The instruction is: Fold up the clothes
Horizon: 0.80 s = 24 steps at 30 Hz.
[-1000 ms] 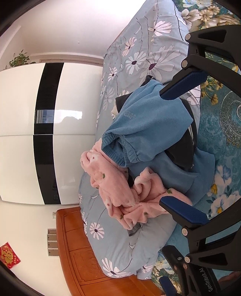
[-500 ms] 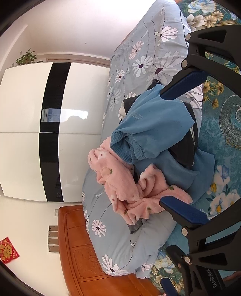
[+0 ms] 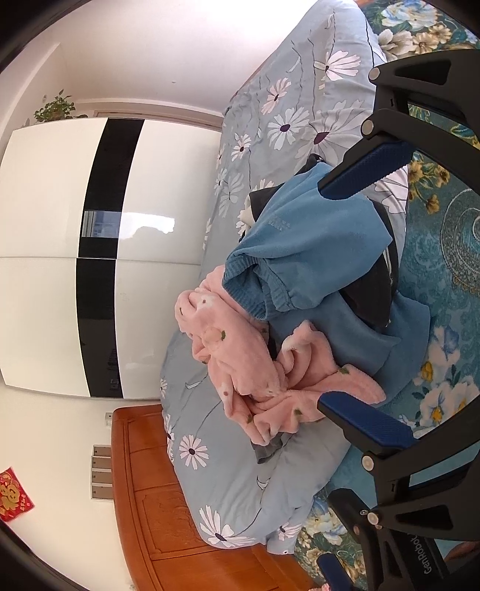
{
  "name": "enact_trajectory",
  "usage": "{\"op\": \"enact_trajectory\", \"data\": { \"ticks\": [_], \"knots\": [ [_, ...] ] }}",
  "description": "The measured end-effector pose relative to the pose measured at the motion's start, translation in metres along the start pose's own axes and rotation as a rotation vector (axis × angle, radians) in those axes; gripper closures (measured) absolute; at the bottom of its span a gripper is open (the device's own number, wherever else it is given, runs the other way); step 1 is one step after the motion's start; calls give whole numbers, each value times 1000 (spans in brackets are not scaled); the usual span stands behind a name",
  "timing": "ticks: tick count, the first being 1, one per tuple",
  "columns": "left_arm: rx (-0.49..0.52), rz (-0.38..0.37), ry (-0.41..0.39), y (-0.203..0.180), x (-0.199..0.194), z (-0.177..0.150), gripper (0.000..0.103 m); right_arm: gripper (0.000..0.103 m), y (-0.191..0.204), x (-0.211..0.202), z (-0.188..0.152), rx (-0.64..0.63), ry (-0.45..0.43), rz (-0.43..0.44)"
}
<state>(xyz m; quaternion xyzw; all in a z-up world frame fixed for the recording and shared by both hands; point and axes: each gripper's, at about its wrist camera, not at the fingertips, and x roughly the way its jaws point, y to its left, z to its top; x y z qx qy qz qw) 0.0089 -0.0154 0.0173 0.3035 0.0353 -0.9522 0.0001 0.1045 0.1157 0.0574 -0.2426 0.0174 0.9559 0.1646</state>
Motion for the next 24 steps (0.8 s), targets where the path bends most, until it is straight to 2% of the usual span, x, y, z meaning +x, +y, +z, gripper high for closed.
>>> {"op": "enact_trajectory", "data": {
  "ticks": [6,24],
  "knots": [
    [2,-49,1,-2,6,2,0,0,-1,10,0,6,22,-7],
    [24,-50,41,0,32,6,0,0,5,34,2,-22,51,3]
  ]
}}
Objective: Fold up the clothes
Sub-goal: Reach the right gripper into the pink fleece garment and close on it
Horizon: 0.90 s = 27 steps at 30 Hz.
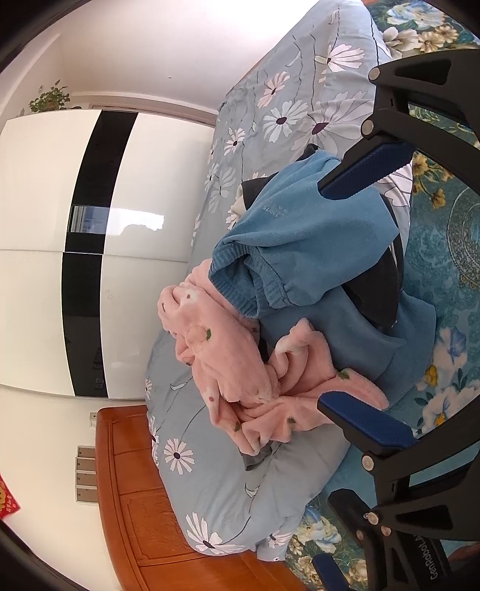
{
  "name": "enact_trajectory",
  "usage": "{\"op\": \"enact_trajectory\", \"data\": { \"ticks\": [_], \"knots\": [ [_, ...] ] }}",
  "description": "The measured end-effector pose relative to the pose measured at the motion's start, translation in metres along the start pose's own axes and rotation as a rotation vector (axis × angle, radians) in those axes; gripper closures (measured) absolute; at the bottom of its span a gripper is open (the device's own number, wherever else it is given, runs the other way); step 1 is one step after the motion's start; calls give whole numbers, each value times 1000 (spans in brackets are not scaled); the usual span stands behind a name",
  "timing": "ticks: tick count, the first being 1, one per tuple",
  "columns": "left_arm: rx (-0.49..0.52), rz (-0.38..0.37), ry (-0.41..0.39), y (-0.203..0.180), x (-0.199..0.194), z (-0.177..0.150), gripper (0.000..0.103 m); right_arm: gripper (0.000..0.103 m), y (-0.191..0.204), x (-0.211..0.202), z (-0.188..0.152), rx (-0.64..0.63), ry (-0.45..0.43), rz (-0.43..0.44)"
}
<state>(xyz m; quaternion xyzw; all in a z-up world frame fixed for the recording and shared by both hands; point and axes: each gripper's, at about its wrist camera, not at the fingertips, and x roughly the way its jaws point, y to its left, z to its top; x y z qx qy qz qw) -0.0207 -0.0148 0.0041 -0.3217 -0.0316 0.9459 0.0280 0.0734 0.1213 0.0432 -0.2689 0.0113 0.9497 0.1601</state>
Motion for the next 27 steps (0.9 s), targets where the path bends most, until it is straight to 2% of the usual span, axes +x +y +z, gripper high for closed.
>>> {"op": "enact_trajectory", "data": {
  "ticks": [3,6,10,12,17,20,23,25,27],
  "knots": [
    [-17,4,2,5,3,2,0,0,2,6,5,-13,3,14],
    [-18,25,-3,12,3,3,0,0,2,11,21,-17,-31,25],
    [1,72,-20,22,1,2,0,0,17,32,59,-53,-63,63],
    [-3,82,-24,28,0,2,0,0,30,50,78,-83,-52,92],
    [-17,97,0,48,-2,-2,0,0,46,122,106,-8,107,136],
    [-4,106,18,63,-11,-6,0,0,44,162,113,64,206,105],
    [0,143,-11,81,-24,-10,0,0,43,186,118,107,247,89],
    [-31,154,-6,92,-27,-13,0,4,45,199,118,113,279,80],
    [-69,154,5,103,-29,-17,0,18,47,210,116,99,317,65]
  ]
}}
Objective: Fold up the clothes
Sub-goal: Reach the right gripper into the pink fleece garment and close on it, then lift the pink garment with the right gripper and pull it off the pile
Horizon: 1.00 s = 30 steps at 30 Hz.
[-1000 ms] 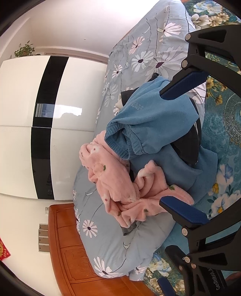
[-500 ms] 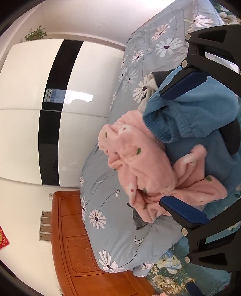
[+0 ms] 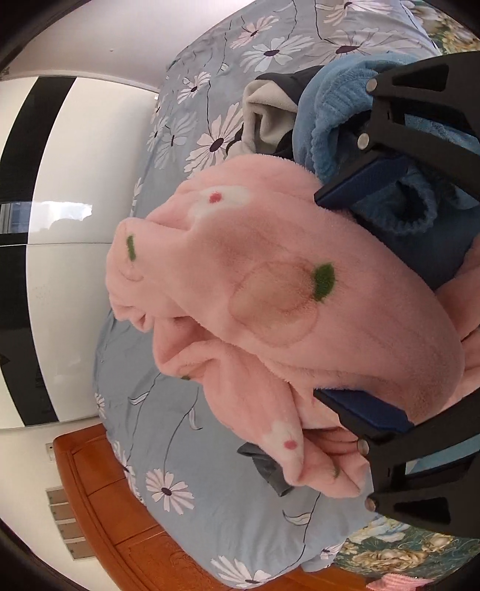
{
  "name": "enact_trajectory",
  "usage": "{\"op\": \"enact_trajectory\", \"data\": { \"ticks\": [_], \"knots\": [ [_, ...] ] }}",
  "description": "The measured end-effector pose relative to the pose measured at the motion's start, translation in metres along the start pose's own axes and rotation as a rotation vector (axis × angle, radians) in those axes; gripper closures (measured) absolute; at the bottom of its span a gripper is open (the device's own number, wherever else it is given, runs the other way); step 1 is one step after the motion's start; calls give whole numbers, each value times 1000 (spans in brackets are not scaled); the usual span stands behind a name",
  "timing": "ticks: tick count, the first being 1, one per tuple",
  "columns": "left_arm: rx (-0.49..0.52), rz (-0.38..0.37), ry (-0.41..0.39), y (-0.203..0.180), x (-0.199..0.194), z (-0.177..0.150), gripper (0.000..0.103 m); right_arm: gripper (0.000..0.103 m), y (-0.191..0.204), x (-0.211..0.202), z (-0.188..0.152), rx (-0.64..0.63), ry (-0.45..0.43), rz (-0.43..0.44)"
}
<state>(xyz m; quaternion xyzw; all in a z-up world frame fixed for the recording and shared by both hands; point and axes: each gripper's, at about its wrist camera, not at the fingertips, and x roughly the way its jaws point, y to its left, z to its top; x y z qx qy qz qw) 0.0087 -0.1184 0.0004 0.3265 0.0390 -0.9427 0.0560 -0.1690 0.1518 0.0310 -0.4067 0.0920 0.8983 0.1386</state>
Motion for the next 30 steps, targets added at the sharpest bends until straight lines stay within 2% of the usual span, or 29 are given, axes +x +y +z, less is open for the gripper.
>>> {"op": "enact_trajectory", "data": {
  "ticks": [4,7,9,10,15,21,24,30],
  "knots": [
    [-32,11,12,12,-2,-5,0,31,1,9,1,7,63,43],
    [-54,8,23,17,-6,-7,0,55,2,5,5,19,89,61],
    [-70,-3,31,20,-8,-8,0,76,4,-2,8,20,99,75],
    [-77,-9,34,20,-10,-9,0,82,3,-6,10,27,105,101],
    [-87,-30,33,23,-23,-12,0,87,-8,-44,21,101,74,216],
    [-89,-47,28,28,-47,-19,0,89,-15,-125,22,62,-17,335],
    [-100,-64,19,29,-61,-24,0,89,-19,-175,13,22,-66,414],
    [-75,-89,23,29,-82,-38,0,89,-43,-275,-26,-52,-154,576]
  ]
}}
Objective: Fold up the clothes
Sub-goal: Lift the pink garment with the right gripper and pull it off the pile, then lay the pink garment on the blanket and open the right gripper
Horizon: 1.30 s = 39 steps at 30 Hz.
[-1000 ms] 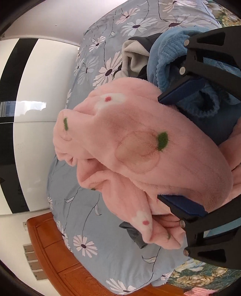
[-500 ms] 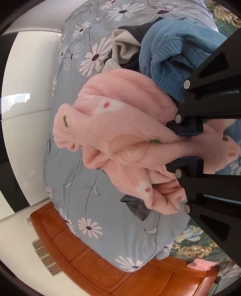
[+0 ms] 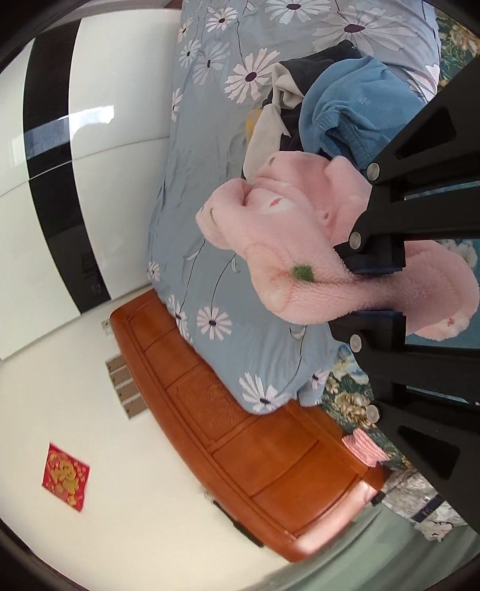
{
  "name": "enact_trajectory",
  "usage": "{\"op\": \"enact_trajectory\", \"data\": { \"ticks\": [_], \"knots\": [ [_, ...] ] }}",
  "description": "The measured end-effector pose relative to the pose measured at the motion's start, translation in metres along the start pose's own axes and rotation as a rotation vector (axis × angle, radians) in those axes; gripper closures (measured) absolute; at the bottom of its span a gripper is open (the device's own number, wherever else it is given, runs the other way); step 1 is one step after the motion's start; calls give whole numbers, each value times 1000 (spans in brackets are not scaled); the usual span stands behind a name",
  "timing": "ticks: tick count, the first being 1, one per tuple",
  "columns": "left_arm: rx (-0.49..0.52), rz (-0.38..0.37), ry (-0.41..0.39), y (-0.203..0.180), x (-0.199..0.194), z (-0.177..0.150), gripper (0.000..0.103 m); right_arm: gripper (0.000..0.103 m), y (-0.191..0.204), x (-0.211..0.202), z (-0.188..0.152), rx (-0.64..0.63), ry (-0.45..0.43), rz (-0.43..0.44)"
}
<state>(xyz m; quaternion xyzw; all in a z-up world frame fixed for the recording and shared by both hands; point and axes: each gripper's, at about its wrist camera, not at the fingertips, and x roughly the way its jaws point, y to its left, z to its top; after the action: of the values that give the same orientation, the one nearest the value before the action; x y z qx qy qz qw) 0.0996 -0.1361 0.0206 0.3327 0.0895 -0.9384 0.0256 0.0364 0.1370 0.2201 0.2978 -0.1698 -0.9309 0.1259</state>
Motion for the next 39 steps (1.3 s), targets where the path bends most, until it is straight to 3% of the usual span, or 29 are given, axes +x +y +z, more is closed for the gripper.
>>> {"op": "enact_trajectory", "data": {
  "ticks": [6,8,12,20,26,30,35,39],
  "knots": [
    [46,-13,31,-4,-6,-17,0,89,3,-100,-42,-53,-45,67],
    [54,-24,56,-7,-2,-22,0,89,-6,-131,-60,-64,-53,38],
    [72,-48,111,-19,10,-34,0,89,-48,-175,-96,-10,-28,-127],
    [161,-86,200,-56,34,-53,0,90,-215,-228,-188,392,63,-521],
    [166,-96,257,-69,51,-59,0,90,-344,-266,-265,684,127,-848],
    [159,-106,294,-76,66,-60,0,90,-395,-266,-309,851,184,-908],
    [141,-125,351,-82,94,-56,0,88,-402,-241,-316,765,264,-942],
    [112,-137,389,-86,120,-47,0,84,-399,-242,-307,729,281,-919]
  ]
}}
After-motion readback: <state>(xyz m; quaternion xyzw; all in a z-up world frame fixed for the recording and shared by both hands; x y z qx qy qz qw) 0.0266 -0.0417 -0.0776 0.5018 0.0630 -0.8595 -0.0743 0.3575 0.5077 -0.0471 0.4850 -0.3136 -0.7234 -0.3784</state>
